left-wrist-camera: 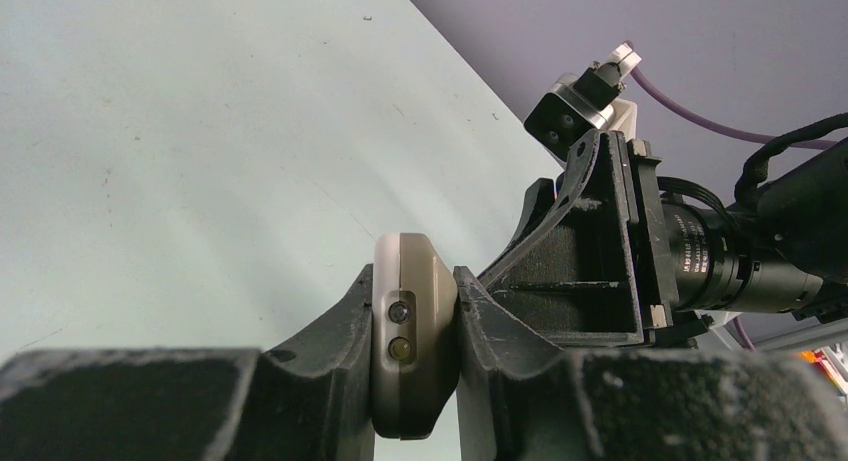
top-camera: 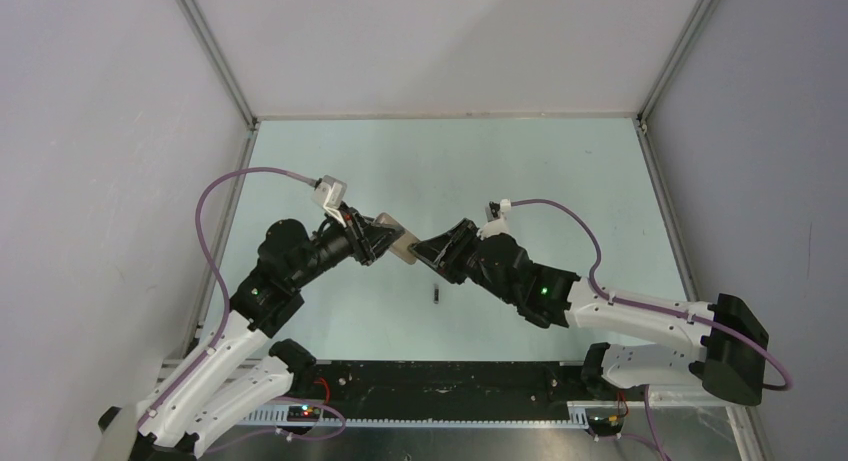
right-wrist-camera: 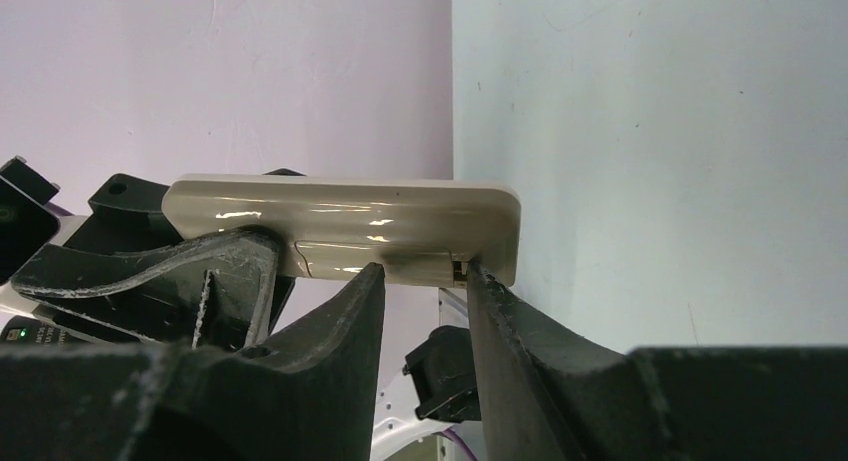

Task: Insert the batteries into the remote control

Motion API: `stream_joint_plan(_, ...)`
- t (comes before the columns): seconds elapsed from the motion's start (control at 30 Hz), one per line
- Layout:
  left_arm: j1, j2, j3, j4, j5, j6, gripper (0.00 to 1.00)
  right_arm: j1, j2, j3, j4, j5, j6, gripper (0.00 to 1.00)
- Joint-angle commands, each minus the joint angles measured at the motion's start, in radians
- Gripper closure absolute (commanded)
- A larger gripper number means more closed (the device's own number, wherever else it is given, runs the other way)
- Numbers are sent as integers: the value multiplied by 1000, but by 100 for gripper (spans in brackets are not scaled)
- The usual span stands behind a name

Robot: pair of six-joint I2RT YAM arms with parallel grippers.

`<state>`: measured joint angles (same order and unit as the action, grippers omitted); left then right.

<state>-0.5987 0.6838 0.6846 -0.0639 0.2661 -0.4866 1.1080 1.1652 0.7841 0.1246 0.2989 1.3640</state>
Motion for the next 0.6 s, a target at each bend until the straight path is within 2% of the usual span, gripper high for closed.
stream_joint_plan(0.0, -12, -30, 21, 84, 74, -29, 100, -10, 12, 38, -23, 5, 20, 59)
stream_joint_plan(0.4, -11, -28, 16, 84, 72, -25, 100, -13, 20, 38, -31, -6, 21, 60)
stream_joint_plan(0.57, -12, -26, 16, 84, 74, -25, 100, -15, 24, 38, -44, -14, 23, 64)
